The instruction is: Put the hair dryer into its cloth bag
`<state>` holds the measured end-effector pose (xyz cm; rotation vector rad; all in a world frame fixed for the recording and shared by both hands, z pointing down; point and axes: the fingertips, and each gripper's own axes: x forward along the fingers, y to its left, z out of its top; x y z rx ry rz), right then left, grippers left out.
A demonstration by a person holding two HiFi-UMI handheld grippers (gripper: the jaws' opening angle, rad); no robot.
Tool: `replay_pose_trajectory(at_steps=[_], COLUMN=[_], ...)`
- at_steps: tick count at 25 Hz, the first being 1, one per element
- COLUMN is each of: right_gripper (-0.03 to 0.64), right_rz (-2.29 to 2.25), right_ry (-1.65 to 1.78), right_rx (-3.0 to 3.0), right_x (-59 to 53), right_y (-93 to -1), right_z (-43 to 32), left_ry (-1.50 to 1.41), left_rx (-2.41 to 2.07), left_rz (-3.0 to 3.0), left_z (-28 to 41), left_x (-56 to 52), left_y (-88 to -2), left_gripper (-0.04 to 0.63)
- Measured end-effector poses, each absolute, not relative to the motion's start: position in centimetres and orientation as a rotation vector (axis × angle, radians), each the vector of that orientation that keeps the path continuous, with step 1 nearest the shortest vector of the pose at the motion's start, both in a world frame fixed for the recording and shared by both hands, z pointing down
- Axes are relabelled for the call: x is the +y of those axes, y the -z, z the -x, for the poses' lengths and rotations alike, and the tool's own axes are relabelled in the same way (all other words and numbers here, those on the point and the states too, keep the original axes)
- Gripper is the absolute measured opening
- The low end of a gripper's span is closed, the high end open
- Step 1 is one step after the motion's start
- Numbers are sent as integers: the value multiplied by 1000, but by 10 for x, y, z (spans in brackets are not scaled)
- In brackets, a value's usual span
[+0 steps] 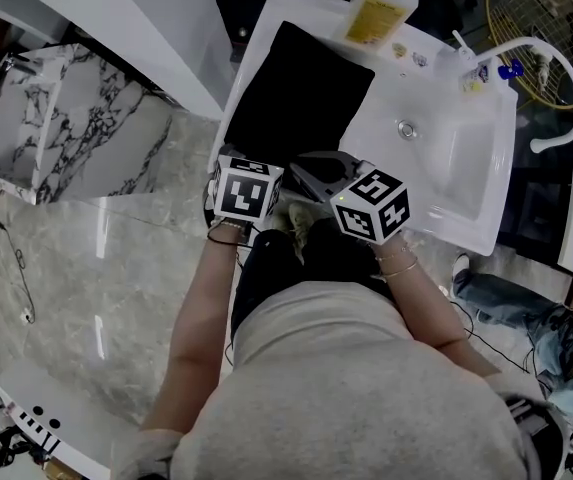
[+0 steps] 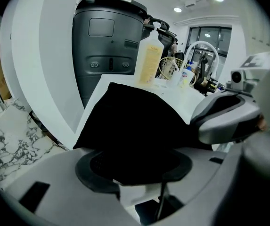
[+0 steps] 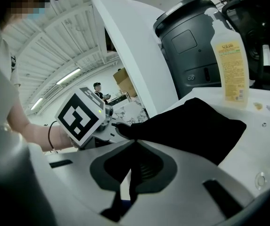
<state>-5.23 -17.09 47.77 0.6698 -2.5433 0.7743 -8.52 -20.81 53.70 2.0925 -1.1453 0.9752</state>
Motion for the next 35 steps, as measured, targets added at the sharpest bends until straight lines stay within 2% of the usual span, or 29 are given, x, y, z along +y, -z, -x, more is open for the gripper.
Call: replay_pose_trajectory(at_steps=[16,23,26,29,35], right_gripper=[12,49,72,103,124], right_rz=[-722,-754,-763,-780,-810], right_ry=[-754,-720,-691,-622,-581], right_rx=[-2493,-2488,-2490,-2507,-2579], right_x=[-170,-165,-163,-166,-172], right_y=[-487,-481,-475,-460,-430], right_z=[52,48,47,47,48], left_ry=[-968,-905,-859,-783,-657], left_rx=[-1222,-1226,-1183,-1186,-1265], left_rz=[-2132,-2131,-2107,-2094,-2139], left_z=[102,108,107,108,113], left_x=[-188,-164,-152,-148,-160], left_y=[-511,-499,-495,-486,-453], left_gripper=[218,211,123,64,20])
